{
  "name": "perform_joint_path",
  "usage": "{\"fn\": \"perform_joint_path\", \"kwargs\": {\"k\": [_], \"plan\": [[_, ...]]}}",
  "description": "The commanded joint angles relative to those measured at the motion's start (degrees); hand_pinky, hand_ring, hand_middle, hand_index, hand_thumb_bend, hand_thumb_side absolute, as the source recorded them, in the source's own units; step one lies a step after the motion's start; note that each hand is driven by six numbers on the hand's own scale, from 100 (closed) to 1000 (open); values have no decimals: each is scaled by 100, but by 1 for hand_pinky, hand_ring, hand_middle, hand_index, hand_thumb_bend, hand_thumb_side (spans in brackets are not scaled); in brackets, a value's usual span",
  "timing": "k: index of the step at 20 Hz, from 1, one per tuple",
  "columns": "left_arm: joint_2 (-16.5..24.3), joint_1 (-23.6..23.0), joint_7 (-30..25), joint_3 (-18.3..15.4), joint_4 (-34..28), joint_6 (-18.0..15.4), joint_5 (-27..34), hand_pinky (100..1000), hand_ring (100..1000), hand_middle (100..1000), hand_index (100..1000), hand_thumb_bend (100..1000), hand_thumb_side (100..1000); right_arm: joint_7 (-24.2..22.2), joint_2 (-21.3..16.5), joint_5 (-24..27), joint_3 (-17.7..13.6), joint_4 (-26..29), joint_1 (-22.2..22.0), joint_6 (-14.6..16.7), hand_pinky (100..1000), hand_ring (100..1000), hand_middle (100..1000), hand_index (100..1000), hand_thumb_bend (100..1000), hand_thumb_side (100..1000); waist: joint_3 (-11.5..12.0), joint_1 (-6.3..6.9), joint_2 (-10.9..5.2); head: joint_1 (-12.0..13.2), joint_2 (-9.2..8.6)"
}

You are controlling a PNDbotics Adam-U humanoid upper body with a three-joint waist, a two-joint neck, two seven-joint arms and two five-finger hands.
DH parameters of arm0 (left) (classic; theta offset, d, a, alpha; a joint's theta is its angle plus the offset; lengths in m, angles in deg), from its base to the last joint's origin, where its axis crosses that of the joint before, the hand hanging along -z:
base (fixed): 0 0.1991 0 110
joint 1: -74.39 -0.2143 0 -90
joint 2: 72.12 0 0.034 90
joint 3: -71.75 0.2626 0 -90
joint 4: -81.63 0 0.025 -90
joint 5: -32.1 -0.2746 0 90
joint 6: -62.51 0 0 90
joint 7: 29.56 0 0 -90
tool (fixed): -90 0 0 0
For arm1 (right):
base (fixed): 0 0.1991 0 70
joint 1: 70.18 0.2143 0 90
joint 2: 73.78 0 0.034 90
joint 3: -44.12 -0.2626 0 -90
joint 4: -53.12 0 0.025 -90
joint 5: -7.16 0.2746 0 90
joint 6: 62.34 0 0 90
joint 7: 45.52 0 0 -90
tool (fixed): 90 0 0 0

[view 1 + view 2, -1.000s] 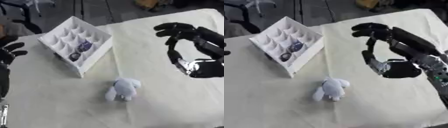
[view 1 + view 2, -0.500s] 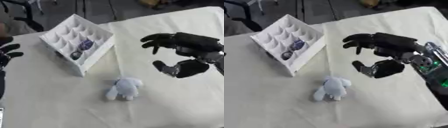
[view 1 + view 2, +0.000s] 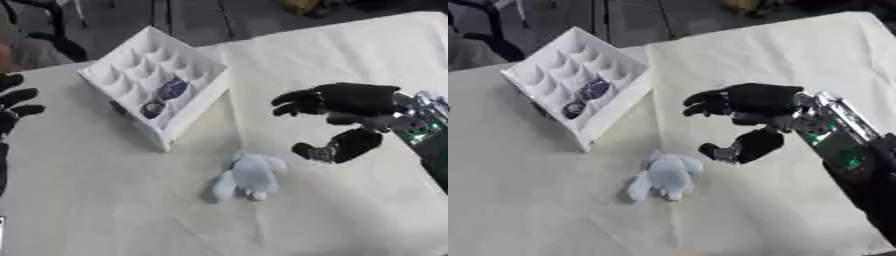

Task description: Pick up objects on the table and place them in the box.

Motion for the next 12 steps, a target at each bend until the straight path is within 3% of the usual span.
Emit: {"fn": "perform_joint_path", "kwargs": {"k": [1, 2, 3, 4, 6, 12], "plan": [[65, 60, -26, 18, -115, -16, 39, 733, 798, 815, 895, 254, 985, 9, 54, -255, 27, -113, 142, 157, 836, 771, 959, 973, 346, 840, 6, 84, 44, -16, 27], [63, 58, -30, 20, -115, -17, 41, 734, 798, 815, 895, 252, 987, 12, 86, -320, 49, -138, 159, 199, 830, 762, 942, 960, 427, 843, 10, 91, 47, -22, 27], [60, 56, -35, 22, -115, -17, 42, 734, 798, 815, 895, 252, 987, 20, 113, -387, 65, -158, 172, 232, 830, 762, 942, 960, 427, 843, 11, 96, 49, -24, 27], [57, 56, -39, 25, -115, -18, 44, 734, 798, 815, 895, 252, 987, 35, 138, -454, 75, -170, 187, 257, 813, 741, 921, 942, 499, 837, 12, 102, 51, -28, 27], [54, 56, -46, 27, -115, -20, 47, 734, 798, 816, 896, 251, 987, 76, 172, -583, 85, -188, 211, 282, 785, 704, 894, 927, 548, 829, 12, 109, 52, -32, 27], [48, 51, -56, 31, -115, -20, 54, 735, 798, 816, 896, 250, 989, 146, 245, -802, 96, -278, 260, 244, 761, 657, 873, 915, 546, 835, 18, 118, 52, -36, 27]]}}
